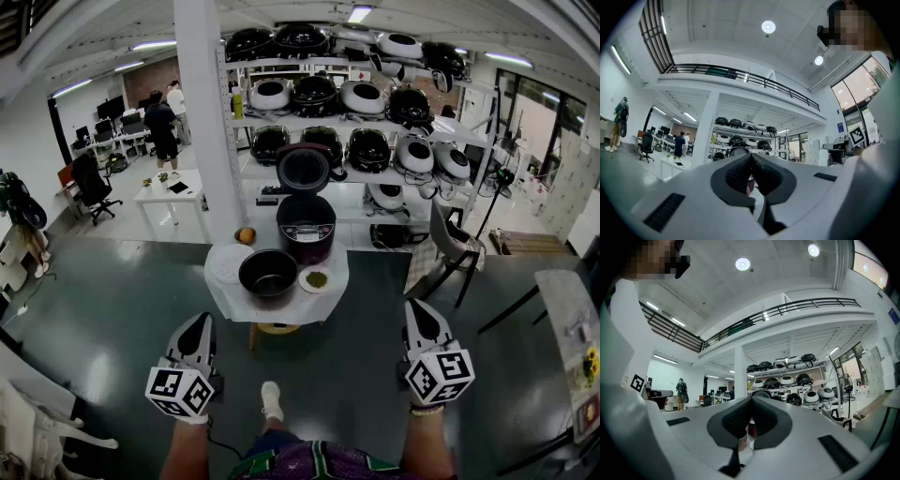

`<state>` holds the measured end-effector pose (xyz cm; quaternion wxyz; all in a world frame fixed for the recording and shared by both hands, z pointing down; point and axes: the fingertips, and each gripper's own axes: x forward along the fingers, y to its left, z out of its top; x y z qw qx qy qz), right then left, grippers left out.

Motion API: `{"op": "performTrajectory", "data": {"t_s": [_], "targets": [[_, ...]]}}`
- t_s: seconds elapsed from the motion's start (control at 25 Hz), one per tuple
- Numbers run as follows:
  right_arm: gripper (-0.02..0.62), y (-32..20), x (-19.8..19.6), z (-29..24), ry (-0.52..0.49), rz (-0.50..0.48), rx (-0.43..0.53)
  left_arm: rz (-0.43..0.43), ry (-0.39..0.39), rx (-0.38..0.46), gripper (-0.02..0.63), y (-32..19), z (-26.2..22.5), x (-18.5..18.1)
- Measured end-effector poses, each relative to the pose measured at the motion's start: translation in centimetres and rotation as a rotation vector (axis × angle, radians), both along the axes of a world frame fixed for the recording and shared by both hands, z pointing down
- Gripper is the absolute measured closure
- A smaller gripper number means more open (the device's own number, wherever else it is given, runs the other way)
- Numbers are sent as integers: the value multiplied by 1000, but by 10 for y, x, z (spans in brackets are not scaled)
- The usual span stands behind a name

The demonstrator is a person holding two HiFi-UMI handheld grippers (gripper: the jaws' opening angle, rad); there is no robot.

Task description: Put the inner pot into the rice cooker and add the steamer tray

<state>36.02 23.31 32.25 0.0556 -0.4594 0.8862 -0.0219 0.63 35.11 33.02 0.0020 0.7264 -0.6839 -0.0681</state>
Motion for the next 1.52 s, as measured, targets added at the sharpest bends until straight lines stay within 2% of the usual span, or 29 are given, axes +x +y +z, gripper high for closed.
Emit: {"op": "performTrajectory", "data": {"t_s": [0.44, 0.68, 0.92, 1.2, 1.36, 1.52], "targets": [[592, 2, 9, 3, 5, 29, -3, -3, 8, 9, 584, 1, -1, 1], [591, 2, 8, 1, -47, 7, 0, 1, 8, 0, 584, -5, 3, -1], [591, -5, -3, 1, -44, -12, 5, 1, 5, -1, 584, -16, 1, -9], [591, -35, -28, 3, 11, -6, 2, 0, 11, -14, 584, -44, 4, -31], [589, -66, -43, -3, -19, -4, 9, -13, 37, -20, 584, -73, 7, -51], [589, -105, -70, -16, 2, -6, 14, -25, 57, -20, 584, -108, 8, -77]]}}
